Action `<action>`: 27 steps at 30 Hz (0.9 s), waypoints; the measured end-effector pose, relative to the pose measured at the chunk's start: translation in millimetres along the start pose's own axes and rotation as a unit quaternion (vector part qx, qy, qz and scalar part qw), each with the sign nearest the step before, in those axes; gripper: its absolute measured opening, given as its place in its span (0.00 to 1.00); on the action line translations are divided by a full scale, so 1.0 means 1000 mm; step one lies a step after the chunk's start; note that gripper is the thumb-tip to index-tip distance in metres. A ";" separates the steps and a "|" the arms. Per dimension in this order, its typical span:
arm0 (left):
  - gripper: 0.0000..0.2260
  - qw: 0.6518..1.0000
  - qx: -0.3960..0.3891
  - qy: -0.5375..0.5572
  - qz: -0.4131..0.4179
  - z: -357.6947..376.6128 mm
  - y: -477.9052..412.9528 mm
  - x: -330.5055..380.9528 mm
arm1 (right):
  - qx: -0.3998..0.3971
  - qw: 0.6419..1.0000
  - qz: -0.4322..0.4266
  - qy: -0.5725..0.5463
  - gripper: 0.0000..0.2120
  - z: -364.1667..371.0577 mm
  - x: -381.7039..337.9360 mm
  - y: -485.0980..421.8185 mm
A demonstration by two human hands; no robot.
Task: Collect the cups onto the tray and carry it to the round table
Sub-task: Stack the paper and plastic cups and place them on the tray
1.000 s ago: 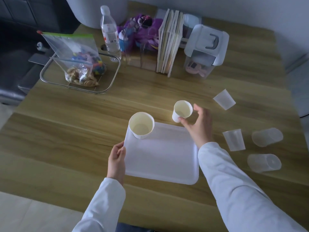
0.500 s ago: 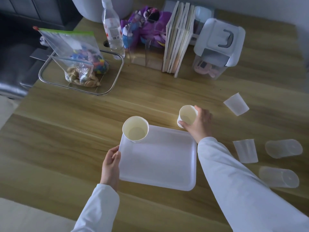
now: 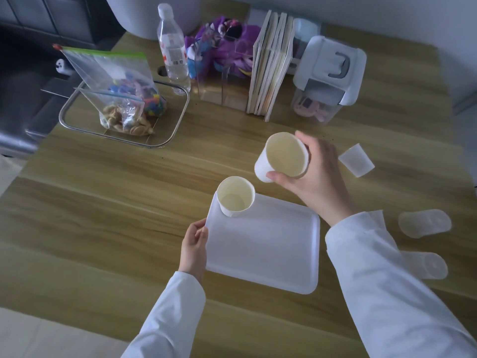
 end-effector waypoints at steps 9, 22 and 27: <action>0.10 0.999 -0.046 -0.015 0.005 0.016 0.015 0.008 | -0.065 0.997 -0.029 0.006 0.43 0.014 -0.026 0.032; 0.11 0.996 -0.082 -0.039 0.002 0.014 0.030 0.008 | -0.057 0.998 0.024 0.030 0.42 0.045 -0.012 0.064; 0.11 0.994 -0.100 -0.042 0.011 0.016 0.036 0.011 | -0.029 0.998 0.034 0.032 0.42 0.050 -0.011 0.075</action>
Point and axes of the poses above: each hand's wrist, its own y-axis away from the middle knuckle, its own z-axis out of the palm, x = y × z, the point moved 3 cm from there along -y, towards the middle knuckle, and after that the axes turned 14 degrees about y, right-handed, at the moved point
